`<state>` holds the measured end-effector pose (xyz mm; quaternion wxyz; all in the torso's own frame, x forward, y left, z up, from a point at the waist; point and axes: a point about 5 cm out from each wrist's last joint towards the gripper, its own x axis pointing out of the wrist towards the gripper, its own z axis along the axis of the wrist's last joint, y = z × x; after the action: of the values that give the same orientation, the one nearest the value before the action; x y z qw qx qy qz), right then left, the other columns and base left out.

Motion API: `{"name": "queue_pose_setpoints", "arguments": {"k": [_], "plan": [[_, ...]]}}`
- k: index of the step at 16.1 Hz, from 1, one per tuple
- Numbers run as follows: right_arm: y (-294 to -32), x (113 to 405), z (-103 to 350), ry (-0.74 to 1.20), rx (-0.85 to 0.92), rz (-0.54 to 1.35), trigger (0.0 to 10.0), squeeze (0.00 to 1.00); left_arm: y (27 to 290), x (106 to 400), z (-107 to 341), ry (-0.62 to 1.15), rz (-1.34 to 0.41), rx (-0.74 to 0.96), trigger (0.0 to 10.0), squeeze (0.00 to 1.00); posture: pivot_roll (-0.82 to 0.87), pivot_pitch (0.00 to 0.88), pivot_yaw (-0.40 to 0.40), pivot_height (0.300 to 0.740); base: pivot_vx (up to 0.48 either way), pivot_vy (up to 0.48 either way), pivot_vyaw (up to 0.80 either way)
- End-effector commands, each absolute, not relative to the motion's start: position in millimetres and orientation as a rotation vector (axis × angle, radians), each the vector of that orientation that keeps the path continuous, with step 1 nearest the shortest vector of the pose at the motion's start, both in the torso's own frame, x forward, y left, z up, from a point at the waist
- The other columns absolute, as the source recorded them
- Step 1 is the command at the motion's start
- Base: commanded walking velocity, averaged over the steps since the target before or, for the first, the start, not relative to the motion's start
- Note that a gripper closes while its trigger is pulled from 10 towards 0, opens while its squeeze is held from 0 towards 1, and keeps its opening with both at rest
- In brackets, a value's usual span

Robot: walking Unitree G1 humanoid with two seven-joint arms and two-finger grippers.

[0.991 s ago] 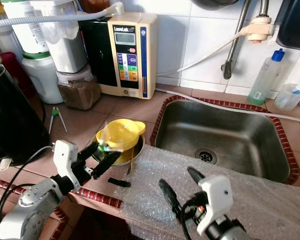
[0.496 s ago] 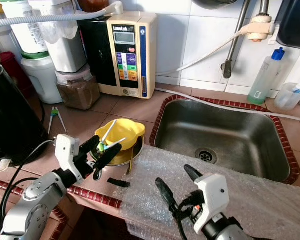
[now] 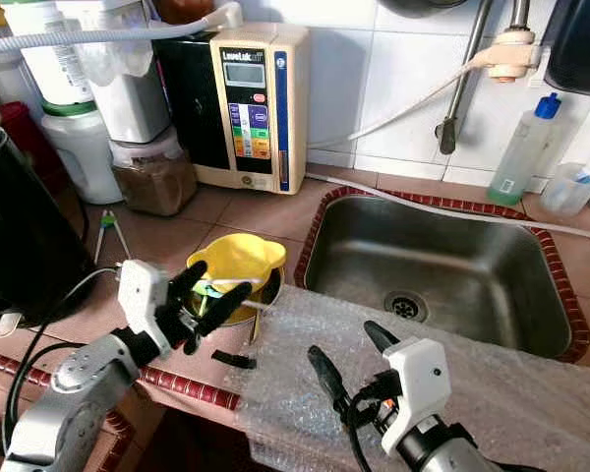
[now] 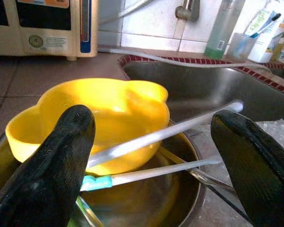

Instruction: Kitchen organization

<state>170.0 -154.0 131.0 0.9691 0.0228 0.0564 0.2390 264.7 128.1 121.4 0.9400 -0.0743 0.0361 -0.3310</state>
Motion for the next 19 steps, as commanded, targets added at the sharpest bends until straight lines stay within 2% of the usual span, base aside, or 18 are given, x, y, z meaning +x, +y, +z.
{"name": "queue_pose_setpoints", "arguments": {"k": [1,7,14,19], "plan": [[-154.6,169.9,131.3,0.113,0.035,0.482,10.0,0.00,128.7,264.0,124.1,0.066,-0.686,-0.125,0.0,0.00,-0.01,0.000,0.043,0.740,0.000,0.000,0.00],[-153.9,169.4,130.0,0.122,0.036,0.489,10.0,0.00,123.9,259.9,120.4,0.078,-0.758,-0.086,0.0,0.00,-0.01,0.000,0.046,0.740,0.000,0.000,0.00],[-152.7,171.9,129.7,0.116,0.033,0.486,10.0,0.00,126.6,264.0,118.5,-0.029,-0.714,0.068,0.0,0.00,-0.01,0.000,0.046,0.740,0.000,0.000,0.00],[-151.6,173.8,130.3,0.111,0.031,0.488,10.0,0.00,118.9,266.3,107.0,-0.058,-0.715,0.100,0.0,0.00,-0.01,0.000,0.044,0.740,0.000,0.000,0.00]]}}
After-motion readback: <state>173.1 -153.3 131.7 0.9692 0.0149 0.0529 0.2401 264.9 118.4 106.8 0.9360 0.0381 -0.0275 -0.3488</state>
